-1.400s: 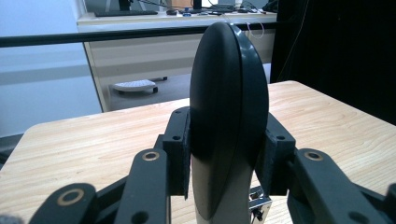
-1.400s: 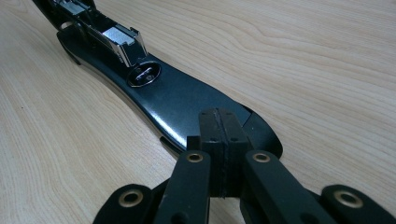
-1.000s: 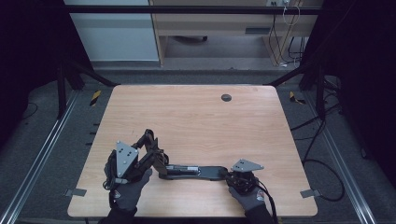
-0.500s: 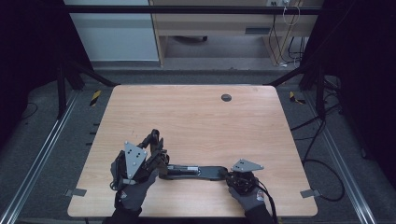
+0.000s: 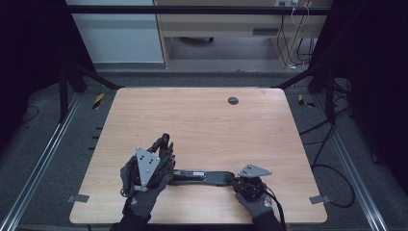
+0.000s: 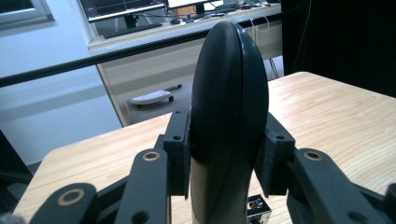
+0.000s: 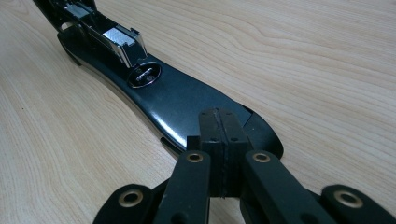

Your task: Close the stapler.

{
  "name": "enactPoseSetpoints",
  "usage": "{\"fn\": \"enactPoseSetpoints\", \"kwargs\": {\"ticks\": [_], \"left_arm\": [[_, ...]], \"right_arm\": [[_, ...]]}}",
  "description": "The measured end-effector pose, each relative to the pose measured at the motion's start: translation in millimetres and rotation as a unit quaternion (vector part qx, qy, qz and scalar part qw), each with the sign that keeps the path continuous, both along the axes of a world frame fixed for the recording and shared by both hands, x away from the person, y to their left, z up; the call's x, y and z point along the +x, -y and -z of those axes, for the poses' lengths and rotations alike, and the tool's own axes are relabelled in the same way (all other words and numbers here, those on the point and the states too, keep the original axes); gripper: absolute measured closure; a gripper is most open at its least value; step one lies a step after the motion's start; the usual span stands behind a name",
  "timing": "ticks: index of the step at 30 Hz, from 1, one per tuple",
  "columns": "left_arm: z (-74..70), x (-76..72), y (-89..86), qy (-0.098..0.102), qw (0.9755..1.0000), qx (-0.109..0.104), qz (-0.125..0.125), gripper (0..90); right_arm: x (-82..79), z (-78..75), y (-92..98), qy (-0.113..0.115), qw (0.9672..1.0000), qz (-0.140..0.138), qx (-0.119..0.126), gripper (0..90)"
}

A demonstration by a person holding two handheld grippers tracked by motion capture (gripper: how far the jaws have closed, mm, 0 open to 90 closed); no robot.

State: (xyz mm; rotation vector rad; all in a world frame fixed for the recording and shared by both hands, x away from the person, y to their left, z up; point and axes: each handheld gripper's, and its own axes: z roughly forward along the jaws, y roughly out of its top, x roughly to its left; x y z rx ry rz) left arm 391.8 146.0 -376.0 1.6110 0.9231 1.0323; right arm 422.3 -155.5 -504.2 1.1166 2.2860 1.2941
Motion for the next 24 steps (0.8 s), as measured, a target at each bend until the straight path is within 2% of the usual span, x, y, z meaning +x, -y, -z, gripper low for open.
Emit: {"fn": "enactPoseSetpoints", "kwargs": {"ticks": [8, 24], "left_arm": [[1.6, -0.4, 11.0, 0.009, 0.9997, 0.021, 0.003, 61.2], [2.5, -0.6, 20.8, 0.014, 0.9985, 0.052, 0.011, 61.0]], "right_arm": [[-0.3, 0.2, -0.3, 0.001, 1.0000, 0.000, 0.000, 90.0], [-0.8, 0.3, -0.9, 0.000, 1.0000, 0.000, 0.001, 90.0]]}}
